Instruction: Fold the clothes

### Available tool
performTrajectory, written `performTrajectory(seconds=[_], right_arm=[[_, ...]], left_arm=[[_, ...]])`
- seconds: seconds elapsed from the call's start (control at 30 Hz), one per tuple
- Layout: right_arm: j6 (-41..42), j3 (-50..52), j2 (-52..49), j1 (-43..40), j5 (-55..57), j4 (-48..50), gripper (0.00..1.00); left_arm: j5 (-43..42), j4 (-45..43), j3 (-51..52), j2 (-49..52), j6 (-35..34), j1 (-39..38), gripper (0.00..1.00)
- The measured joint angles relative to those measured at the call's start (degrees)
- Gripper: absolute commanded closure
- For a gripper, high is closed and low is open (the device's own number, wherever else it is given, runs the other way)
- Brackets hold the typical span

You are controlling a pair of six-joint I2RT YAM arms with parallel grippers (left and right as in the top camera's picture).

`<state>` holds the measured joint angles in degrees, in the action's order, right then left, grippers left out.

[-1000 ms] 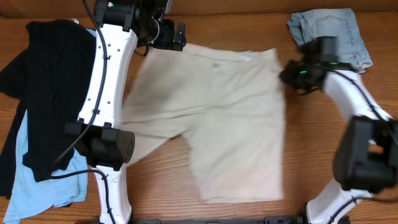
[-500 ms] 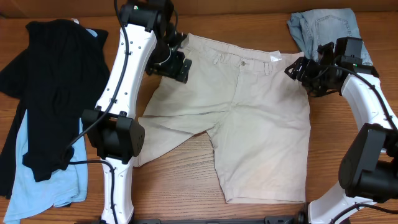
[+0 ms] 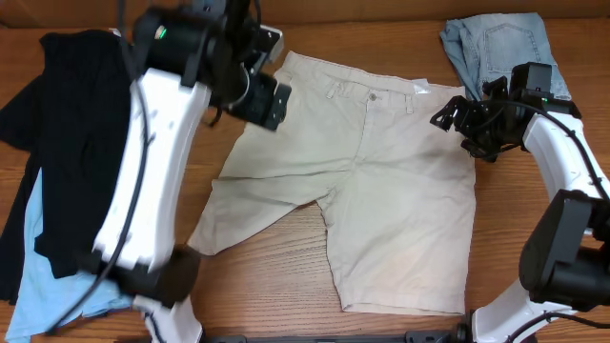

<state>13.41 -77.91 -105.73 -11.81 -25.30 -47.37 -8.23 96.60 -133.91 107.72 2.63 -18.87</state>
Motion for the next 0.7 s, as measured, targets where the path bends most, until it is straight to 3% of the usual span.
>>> performTrajectory(seconds=[0.23,0.4,0.7], right_arm=[[0.0,0.0,3.4,0.0,0.0,-0.2,0.02],[0.0,0.0,4.2,0.0,0.0,-0.2,0.02],[0.0,0.0,4.2,0.0,0.0,0.2,0.02]], left_arm=[[5.9,-0.5,28.0,-10.3,-8.8,-1.4,0.12],[9.4,-11.3,44.5,-10.1,-10.7,-1.4,0.04],[10.0,-37.6,64.3,-10.1,5.6,-1.2,0.06]])
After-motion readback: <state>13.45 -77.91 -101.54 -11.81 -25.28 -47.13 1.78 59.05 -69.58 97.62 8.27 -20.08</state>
